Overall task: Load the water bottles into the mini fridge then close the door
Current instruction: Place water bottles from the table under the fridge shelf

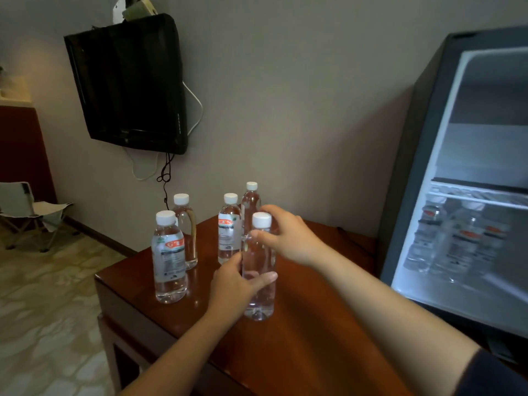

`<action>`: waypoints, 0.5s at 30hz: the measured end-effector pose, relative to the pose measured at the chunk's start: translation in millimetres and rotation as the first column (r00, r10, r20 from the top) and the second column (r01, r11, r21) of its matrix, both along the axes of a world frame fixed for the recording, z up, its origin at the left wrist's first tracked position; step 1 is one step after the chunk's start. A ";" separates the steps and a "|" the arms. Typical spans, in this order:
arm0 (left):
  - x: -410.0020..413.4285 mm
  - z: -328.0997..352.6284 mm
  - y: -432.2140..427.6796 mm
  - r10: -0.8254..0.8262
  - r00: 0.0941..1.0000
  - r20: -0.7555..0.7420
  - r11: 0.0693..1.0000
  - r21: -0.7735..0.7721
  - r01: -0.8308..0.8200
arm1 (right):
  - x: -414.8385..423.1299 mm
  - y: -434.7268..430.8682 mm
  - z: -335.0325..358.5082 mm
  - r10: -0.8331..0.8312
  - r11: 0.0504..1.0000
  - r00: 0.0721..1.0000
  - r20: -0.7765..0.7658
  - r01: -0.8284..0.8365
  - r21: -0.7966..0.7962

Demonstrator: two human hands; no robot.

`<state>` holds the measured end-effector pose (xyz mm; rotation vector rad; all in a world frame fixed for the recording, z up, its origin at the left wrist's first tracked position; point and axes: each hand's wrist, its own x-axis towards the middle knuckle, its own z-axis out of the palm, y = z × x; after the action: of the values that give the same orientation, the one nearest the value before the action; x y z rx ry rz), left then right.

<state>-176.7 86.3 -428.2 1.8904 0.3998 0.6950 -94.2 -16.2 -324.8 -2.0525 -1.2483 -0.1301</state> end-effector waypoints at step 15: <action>72.2 61.1 -172.7 -0.305 0.950 0.070 0.952 0.026 0.304 | 26.5 -200.6 43.1 -0.285 0.958 0.955 -0.080 0.285 -0.014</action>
<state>-104.5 -86.4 -367.1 1.8809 0.0516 0.5579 -67.8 -216.9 -281.7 -2.2076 -0.8975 -0.1769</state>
